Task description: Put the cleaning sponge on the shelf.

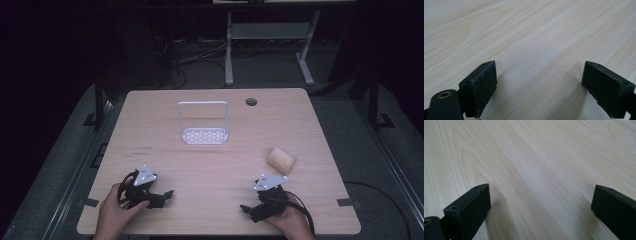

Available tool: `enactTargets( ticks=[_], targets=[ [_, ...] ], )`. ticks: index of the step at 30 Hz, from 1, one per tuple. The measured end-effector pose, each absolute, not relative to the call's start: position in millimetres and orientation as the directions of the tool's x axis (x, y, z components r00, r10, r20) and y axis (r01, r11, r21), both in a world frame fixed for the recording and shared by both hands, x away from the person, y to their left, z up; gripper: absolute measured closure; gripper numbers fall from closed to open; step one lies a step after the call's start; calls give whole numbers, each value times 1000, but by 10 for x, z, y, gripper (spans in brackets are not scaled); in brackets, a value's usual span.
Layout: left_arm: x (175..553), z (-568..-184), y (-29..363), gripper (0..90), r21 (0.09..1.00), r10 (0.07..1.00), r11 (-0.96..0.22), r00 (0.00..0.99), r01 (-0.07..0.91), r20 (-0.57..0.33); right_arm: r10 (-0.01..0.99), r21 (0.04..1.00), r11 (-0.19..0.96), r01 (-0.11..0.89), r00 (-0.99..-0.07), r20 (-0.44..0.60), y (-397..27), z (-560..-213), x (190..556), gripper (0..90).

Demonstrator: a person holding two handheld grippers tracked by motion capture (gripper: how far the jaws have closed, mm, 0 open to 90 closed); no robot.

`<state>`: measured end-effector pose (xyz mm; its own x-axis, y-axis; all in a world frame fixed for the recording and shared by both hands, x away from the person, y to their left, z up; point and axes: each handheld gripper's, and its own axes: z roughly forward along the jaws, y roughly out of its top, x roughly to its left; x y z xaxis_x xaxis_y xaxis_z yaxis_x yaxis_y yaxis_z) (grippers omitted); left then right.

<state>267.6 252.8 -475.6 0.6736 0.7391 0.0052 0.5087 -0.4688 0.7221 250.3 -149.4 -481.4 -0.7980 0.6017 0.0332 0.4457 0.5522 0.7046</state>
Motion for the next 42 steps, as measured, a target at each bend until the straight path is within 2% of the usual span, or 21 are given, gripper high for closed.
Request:
enactTargets(
  ticks=[12, 42],
  targets=[
    [2674, -4755, 2530, 121, 722, 739, -470, 674, 508, 6, 586, 683, 575, 450, -810, 40, -1499, -4771, 2514, 48],
    [2674, -4755, 2530, 121, 722, 739, -470, 674, 509, 6, 645, 713, 506, 484, -762, 59, -1841, -4521, 2454, 65]
  ],
)
